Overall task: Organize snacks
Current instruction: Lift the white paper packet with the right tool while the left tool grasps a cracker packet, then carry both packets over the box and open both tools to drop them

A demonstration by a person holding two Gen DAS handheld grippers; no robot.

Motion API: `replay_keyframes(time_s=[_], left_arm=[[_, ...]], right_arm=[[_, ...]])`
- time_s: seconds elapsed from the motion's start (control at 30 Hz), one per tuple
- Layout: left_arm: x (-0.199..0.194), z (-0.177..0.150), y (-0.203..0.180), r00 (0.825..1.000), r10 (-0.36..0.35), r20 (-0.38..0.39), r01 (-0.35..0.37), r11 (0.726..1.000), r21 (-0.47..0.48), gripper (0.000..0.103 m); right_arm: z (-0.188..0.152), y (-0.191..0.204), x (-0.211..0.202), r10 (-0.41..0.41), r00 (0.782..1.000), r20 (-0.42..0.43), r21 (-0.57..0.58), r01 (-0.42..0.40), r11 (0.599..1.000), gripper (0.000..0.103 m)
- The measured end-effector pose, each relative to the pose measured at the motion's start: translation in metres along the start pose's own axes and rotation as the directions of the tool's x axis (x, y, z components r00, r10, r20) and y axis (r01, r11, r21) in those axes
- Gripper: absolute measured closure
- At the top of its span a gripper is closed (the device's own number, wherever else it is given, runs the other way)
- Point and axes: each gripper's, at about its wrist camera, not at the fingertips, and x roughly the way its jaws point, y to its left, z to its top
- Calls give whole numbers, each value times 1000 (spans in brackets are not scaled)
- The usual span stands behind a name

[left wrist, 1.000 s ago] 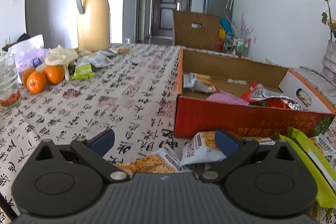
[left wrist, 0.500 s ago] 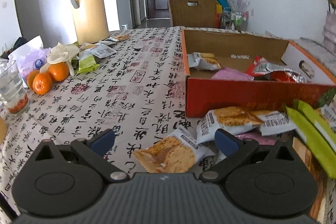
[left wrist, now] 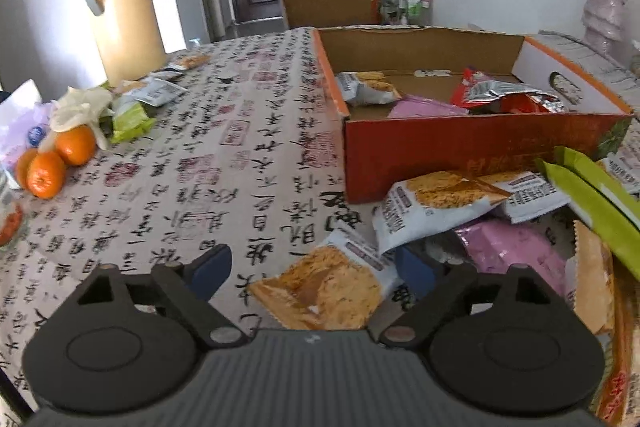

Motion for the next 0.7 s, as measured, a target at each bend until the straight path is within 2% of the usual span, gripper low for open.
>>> replay_keyframes(time_s=[0.17, 0.27, 0.33, 0.37, 0.43, 0.5, 0.7], left_arm=[[-4, -5, -2, 999, -48, -2, 48, 998, 34, 19], [-2, -6, -3, 999, -41, -8, 41, 998, 42, 19], [3, -6, -4, 999, -48, -24, 49, 998, 41, 25], [4, -6, -4, 998, -52, -34, 54, 998, 44, 34], [4, -6, -5, 997, -71, -34, 72, 997, 40, 41], [3, -6, -4, 996, -81, -38, 82, 996, 24, 55], [-5, -11, -4, 996, -88, -29, 88, 996, -8, 61]], right_arm=[[-1, 1, -4, -1, 1000, 1, -1, 1, 1000, 51], [-1, 2, -4, 0, 1000, -1, 0, 0, 1000, 51], [-2, 3, -4, 6, 1000, -3, -1, -6, 1000, 51], [-2, 5, -4, 8, 1000, -3, -2, -8, 1000, 51], [-3, 6, -5, 14, 1000, -5, -5, -14, 1000, 51], [-3, 7, -6, 18, 1000, -5, -7, -18, 1000, 51], [-3, 10, -10, 29, 1000, -4, -9, -29, 1000, 51]])
